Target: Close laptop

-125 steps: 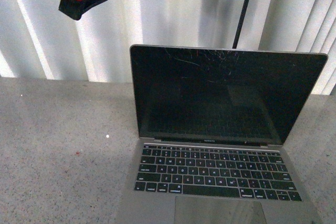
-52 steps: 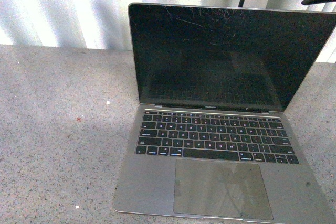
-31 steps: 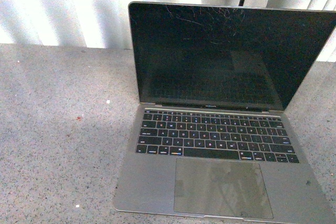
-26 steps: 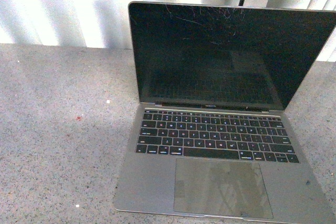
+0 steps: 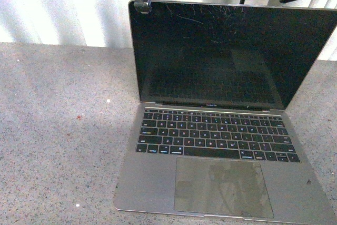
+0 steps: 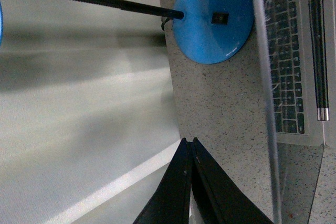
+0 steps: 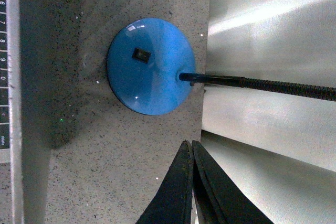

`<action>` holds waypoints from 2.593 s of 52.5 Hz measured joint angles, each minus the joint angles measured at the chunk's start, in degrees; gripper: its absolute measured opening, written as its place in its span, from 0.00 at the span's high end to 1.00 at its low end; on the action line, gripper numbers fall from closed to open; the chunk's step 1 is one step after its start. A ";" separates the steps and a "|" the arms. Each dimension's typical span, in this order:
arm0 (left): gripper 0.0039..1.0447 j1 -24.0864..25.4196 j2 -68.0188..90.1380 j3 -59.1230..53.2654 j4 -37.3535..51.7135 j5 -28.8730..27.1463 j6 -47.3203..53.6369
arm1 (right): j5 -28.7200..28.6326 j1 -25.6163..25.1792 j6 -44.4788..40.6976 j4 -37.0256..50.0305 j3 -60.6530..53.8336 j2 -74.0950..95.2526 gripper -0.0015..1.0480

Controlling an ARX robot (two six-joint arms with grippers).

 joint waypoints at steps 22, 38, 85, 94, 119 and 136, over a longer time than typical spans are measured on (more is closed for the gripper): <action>0.97 -0.79 0.04 -0.35 -1.11 0.37 1.84 | 0.31 0.42 0.39 -3.52 -0.26 0.00 0.97; 0.97 -1.55 0.39 -1.62 -0.50 0.42 1.95 | 0.20 0.50 0.37 -4.79 -0.31 0.09 0.97; 0.97 -2.99 -0.81 -6.54 -0.33 0.81 1.92 | 3.13 3.02 -1.14 -11.96 -6.23 -3.43 0.97; 0.97 -3.52 -2.14 -8.39 -0.48 0.98 1.90 | 3.78 3.37 -1.40 -13.07 -7.80 -5.31 0.97; 0.97 -4.13 -3.91 -13.35 -0.94 0.90 1.95 | 6.69 3.41 -2.64 -14.36 -15.43 -9.70 0.97; 0.97 -5.53 -5.25 -16.85 -0.37 1.09 1.90 | 6.80 3.87 -2.67 -13.11 -19.98 -10.99 0.97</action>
